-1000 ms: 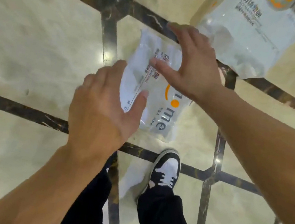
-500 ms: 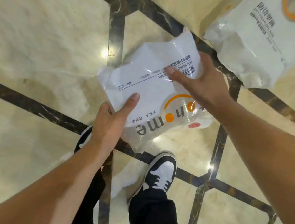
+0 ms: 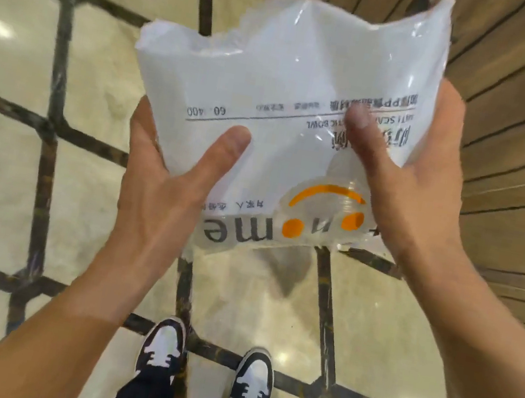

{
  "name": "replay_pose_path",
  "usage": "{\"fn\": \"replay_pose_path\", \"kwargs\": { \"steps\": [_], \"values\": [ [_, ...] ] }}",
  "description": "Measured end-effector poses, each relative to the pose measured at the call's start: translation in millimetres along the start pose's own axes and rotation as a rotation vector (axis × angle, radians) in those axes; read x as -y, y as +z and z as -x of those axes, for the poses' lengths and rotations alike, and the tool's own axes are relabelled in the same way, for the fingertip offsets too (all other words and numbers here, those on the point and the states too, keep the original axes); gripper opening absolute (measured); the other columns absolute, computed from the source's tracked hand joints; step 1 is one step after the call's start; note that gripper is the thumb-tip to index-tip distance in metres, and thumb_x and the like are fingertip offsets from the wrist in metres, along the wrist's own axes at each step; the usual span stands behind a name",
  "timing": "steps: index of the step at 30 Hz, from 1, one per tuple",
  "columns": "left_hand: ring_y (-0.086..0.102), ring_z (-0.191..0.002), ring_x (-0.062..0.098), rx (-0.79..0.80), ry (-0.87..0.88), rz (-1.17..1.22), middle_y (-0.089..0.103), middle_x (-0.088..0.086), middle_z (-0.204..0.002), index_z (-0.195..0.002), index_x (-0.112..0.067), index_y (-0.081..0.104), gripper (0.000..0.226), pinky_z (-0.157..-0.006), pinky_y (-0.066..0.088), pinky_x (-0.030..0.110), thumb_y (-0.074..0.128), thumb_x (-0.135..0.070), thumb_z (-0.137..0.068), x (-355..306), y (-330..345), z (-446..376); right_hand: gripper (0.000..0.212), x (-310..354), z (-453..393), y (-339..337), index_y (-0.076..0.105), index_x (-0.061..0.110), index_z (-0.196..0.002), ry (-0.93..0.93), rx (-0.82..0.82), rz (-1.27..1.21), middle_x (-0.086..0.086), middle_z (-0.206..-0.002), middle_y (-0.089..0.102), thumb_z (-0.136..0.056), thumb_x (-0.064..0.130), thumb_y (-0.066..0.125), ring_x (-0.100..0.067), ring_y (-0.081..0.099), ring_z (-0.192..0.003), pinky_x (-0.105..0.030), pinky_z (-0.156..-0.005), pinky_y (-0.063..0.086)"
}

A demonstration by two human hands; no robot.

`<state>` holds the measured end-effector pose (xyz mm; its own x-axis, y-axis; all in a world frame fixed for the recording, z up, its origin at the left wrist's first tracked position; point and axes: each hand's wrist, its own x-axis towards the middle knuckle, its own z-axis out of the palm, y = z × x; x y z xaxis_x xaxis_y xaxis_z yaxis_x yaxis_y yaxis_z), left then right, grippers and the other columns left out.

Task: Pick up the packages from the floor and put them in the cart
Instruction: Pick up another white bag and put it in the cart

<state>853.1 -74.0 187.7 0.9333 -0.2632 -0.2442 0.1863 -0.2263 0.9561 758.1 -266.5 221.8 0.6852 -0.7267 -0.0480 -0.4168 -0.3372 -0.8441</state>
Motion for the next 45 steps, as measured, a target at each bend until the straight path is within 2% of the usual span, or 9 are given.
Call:
{"fn": "replay_pose_path", "kwargs": {
  "steps": [6, 12, 17, 21, 26, 30, 36, 42, 45],
  "values": [
    [0.072, -0.097, 0.001, 0.087, 0.162, -0.058, 0.074, -0.014, -0.115, -0.134, -0.028, 0.056, 0.078, -0.069, 0.056, 0.015, 0.077, -0.065, -0.069, -231.5, -2.1, 33.8, 0.081, 163.1, 10.9, -161.1, 0.031, 0.063, -0.145, -0.08, -0.118, -0.021, 0.046, -0.125, 0.058, -0.073, 0.081, 0.062, 0.02, 0.055, -0.118, -0.015, -0.094, 0.044],
    [0.065, -0.087, -0.014, 0.175, 0.392, -0.098, 0.068, -0.036, -0.095, -0.125, -0.029, 0.054, 0.072, -0.064, 0.048, 0.006, 0.078, -0.069, -0.071, -453.5, -1.7, 111.7, 0.109, 315.9, 73.1, -309.3, 0.027, 0.038, -0.161, -0.132, -0.377, -0.089, 0.013, -0.162, 0.04, -0.071, 0.092, 0.057, -0.008, 0.041, -0.148, -0.048, -0.121, 0.037],
    [0.064, -0.086, -0.016, 0.34, 0.626, -0.061, 0.07, -0.026, -0.099, -0.114, -0.039, 0.06, 0.065, -0.069, 0.049, 0.011, 0.068, -0.08, -0.063, -601.4, 15.8, 182.2, 0.097, 418.5, 138.8, -429.3, 0.032, 0.04, -0.156, -0.202, -0.635, -0.097, 0.017, -0.149, 0.056, -0.074, 0.081, 0.063, -0.006, 0.056, -0.135, -0.045, -0.115, 0.044],
    [0.065, -0.086, -0.012, 0.542, 0.764, 0.009, 0.07, -0.021, -0.101, -0.115, -0.034, 0.062, 0.073, -0.071, 0.049, 0.015, 0.063, -0.084, -0.062, -682.2, 37.3, 242.4, 0.052, 475.5, 208.1, -503.4, 0.04, 0.068, -0.122, -0.255, -0.837, -0.05, 0.029, -0.125, 0.065, -0.076, 0.074, 0.064, 0.006, 0.063, -0.118, -0.036, -0.106, 0.051],
    [0.073, -0.091, 0.006, 0.84, 0.864, 0.087, 0.076, -0.012, -0.105, -0.121, -0.026, 0.067, 0.082, -0.069, 0.055, 0.026, 0.07, -0.085, -0.065, -733.8, 65.7, 336.3, 0.07, 504.8, 318.6, -556.5, 0.041, 0.051, -0.138, -0.201, -1.087, 0.034, 0.025, -0.129, 0.065, -0.077, 0.075, 0.066, 0.004, 0.063, -0.118, -0.034, -0.101, 0.053],
    [0.073, -0.098, 0.016, 1.046, 0.896, 0.134, 0.076, -0.012, -0.108, -0.124, -0.03, 0.063, 0.095, -0.089, 0.058, 0.049, 0.067, -0.095, -0.054, -747.2, 91.1, 426.7, 0.098, 509.2, 411.0, -589.6, 0.036, 0.044, -0.152, -0.09, -1.293, 0.091, 0.02, -0.143, 0.058, -0.07, 0.088, 0.063, -0.008, 0.06, -0.13, -0.047, -0.108, 0.05],
    [0.072, -0.095, 0.012, 1.326, 1.018, 0.118, 0.075, -0.013, -0.106, -0.124, -0.028, 0.065, 0.093, -0.082, 0.056, 0.039, 0.061, -0.095, -0.059, -733.2, 110.6, 601.1, 0.056, 495.3, 574.3, -624.3, 0.039, 0.067, -0.123, -0.011, -1.553, 0.111, 0.031, -0.12, 0.067, -0.077, 0.074, 0.07, 0.003, 0.067, -0.11, -0.044, -0.099, 0.056],
    [0.065, -0.093, 0.0, 1.541, 1.021, 0.161, 0.069, -0.02, -0.107, -0.128, -0.031, 0.061, 0.081, -0.069, 0.047, 0.026, 0.064, -0.087, -0.069, -679.7, 116.0, 773.9, 0.076, 459.9, 736.7, -655.8, 0.038, 0.049, -0.142, 0.144, -1.718, 0.184, 0.025, -0.119, 0.068, -0.078, 0.076, 0.071, 0.003, 0.068, -0.106, -0.041, -0.094, 0.058],
    [0.063, -0.09, -0.005, 1.617, 0.998, 0.167, 0.066, -0.023, -0.105, -0.126, -0.031, 0.062, 0.079, -0.066, 0.044, 0.022, 0.063, -0.085, -0.068, -652.5, 117.3, 861.1, 0.058, 440.3, 815.2, -672.2, 0.039, 0.066, -0.126, 0.217, -1.784, 0.199, 0.031, -0.111, 0.068, -0.078, 0.073, 0.071, 0.006, 0.067, -0.101, -0.038, -0.09, 0.059]
  ]
}}
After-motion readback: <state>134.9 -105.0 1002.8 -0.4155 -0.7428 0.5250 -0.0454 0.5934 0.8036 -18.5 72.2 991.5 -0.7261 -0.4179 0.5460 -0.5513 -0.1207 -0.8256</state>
